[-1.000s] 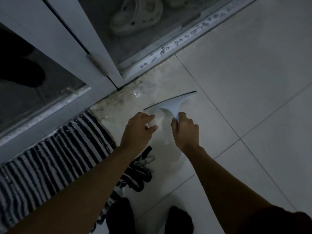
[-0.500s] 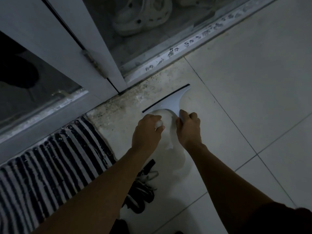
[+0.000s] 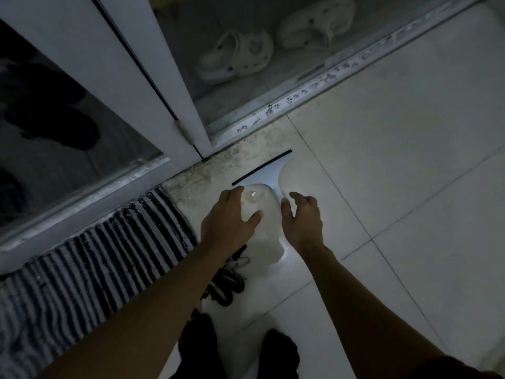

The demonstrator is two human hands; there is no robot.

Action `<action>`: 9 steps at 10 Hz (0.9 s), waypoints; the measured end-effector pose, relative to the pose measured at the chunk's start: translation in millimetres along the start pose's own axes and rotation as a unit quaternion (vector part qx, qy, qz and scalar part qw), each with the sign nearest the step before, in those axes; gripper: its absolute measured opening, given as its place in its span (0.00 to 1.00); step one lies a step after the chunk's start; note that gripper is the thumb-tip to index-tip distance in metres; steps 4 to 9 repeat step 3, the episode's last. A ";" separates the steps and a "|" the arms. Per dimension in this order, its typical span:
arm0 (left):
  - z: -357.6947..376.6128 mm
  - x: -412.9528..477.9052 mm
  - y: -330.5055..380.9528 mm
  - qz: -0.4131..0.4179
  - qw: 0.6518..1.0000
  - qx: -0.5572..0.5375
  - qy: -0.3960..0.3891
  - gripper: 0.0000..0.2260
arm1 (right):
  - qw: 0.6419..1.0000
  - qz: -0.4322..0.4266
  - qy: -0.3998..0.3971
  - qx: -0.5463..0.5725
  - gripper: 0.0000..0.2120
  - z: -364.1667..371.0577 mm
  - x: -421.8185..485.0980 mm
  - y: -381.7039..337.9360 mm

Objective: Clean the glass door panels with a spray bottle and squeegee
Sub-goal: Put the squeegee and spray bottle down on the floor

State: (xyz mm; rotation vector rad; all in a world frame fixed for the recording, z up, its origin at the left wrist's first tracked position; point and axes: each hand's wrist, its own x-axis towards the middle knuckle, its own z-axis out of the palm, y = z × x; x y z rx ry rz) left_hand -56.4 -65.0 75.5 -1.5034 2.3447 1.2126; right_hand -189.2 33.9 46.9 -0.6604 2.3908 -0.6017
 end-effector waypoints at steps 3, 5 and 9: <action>-195.0 -155.8 122.9 0.053 0.997 0.031 0.042 0.33 | 0.994 -0.054 -0.005 0.100 0.20 -178.8 -142.4 -164.6; -195.0 -155.8 122.9 0.053 0.997 0.031 0.042 0.33 | 0.994 -0.054 -0.005 0.100 0.20 -178.8 -142.4 -164.6; -195.0 -155.8 122.9 0.053 0.997 0.031 0.042 0.33 | 0.994 -0.054 -0.005 0.100 0.20 -178.8 -142.4 -164.6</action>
